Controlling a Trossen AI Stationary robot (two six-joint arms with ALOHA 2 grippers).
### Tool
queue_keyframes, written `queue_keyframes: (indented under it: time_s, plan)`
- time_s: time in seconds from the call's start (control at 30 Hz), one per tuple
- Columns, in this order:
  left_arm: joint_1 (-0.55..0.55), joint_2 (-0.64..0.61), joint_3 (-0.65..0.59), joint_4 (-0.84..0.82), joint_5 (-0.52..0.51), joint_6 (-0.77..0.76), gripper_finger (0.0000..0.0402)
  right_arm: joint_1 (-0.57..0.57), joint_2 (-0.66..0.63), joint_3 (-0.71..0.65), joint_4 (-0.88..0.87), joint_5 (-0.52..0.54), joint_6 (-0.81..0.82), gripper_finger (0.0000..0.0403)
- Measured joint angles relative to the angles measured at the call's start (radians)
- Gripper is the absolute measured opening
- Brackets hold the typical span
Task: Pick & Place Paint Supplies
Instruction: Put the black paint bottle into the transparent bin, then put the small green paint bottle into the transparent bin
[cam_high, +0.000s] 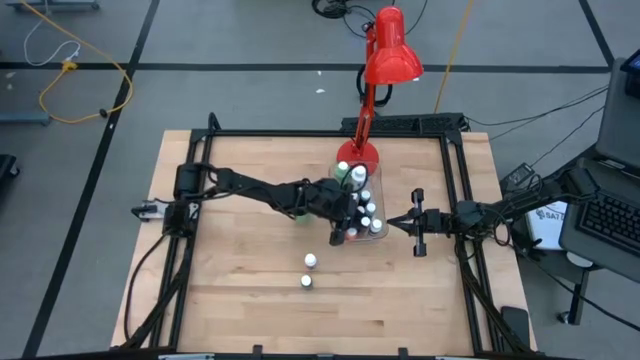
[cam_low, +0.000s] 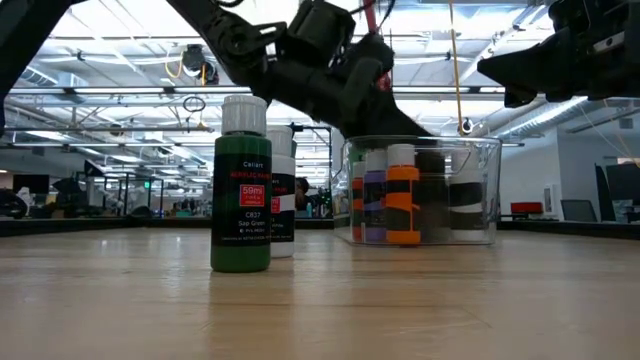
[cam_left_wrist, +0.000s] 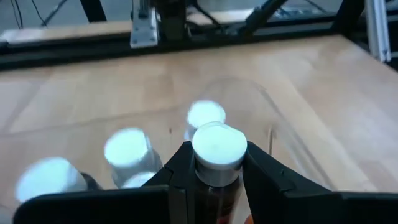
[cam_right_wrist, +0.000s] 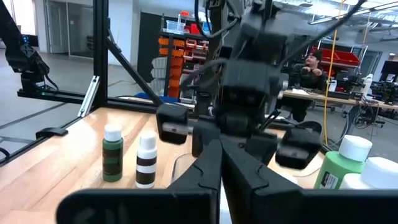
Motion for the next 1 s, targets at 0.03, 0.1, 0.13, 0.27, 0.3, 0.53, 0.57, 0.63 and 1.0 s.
queue_keyframes:
  time_s: [0.03,0.1,0.13,0.27,0.3,0.53,0.57,0.63,1.0]
  plan:
    - [0.000,0.009,0.000,-0.002,0.000,0.000,0.0086,0.000,0.000,0.000,-0.002,0.000,0.000,0.0004]
    - [0.000,0.019,0.002,0.004,0.001,-0.001,0.0086,0.000,0.000,0.000,-0.001,0.000,0.000,0.0004]
    - [0.000,0.023,0.001,0.004,0.004,-0.004,0.0086,0.000,0.000,0.000,-0.001,0.000,0.000,0.0004]
    - [0.005,0.027,0.002,0.004,0.006,-0.026,0.0125,0.000,0.000,0.000,-0.002,0.000,0.001,0.0004]
    - [0.006,0.027,0.002,0.006,0.006,-0.026,0.0143,0.000,0.000,0.000,-0.004,0.000,0.000,0.0004]
    - [0.006,0.008,-0.001,-0.015,0.059,-0.038,0.0248,0.000,0.000,0.000,-0.006,-0.001,0.001,0.0004]
    - [0.005,-0.005,-0.002,-0.027,0.083,-0.045,0.0258,0.000,0.000,0.000,-0.006,-0.001,0.001,0.0004]
    - [0.006,-0.051,-0.003,-0.065,0.155,-0.043,0.0275,0.000,0.000,0.000,-0.006,0.000,0.001,0.0004]
    - [-0.107,-0.615,0.000,-0.704,0.365,0.057,0.0275,0.000,0.000,0.000,-0.010,-0.001,0.001,0.0004]
